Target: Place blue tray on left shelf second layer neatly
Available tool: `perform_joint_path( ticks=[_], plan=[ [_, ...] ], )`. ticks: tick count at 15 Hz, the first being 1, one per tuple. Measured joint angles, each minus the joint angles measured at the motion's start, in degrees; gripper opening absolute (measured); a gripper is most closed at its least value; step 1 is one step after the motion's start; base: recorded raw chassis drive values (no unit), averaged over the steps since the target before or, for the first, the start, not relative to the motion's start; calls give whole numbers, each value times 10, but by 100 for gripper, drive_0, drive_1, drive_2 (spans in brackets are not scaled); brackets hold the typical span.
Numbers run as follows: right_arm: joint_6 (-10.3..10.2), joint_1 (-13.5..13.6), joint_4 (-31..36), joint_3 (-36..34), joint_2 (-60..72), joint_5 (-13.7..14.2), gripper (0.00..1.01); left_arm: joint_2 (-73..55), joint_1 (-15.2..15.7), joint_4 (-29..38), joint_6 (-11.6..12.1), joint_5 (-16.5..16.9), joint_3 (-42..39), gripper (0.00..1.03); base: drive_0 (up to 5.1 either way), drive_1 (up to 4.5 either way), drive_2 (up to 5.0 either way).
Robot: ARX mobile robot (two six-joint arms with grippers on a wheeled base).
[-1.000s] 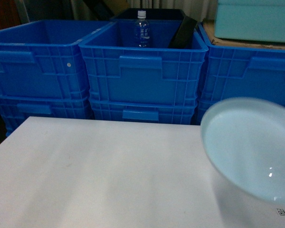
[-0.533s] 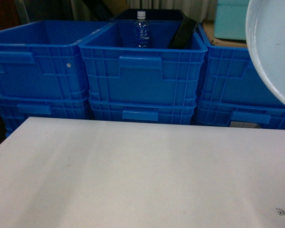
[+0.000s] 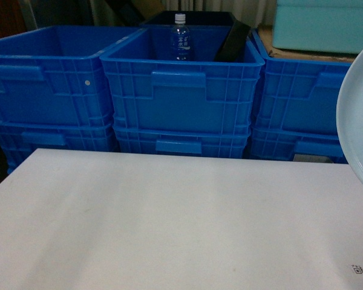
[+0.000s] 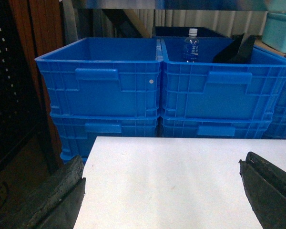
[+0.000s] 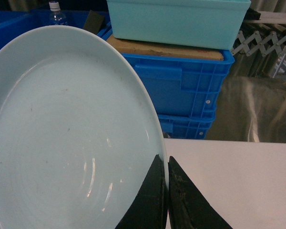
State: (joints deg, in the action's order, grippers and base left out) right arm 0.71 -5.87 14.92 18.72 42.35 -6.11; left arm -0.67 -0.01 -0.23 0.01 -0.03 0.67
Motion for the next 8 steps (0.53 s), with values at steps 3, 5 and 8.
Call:
perform_joint_path(
  ticks=[3, 5, 8],
  plan=[
    [0, 50, 30, -7, 9, 24, 2, 0, 0, 0, 0, 0, 0, 98, 0, 0, 0],
    [9, 83, 26, -9, -17, 7, 2, 0, 0, 0, 0, 0, 0, 98, 0, 0, 0],
    [13, 81, 23, -10, -16, 14, 2, 0, 0, 0, 0, 0, 0, 98, 0, 0, 0]
  ],
)
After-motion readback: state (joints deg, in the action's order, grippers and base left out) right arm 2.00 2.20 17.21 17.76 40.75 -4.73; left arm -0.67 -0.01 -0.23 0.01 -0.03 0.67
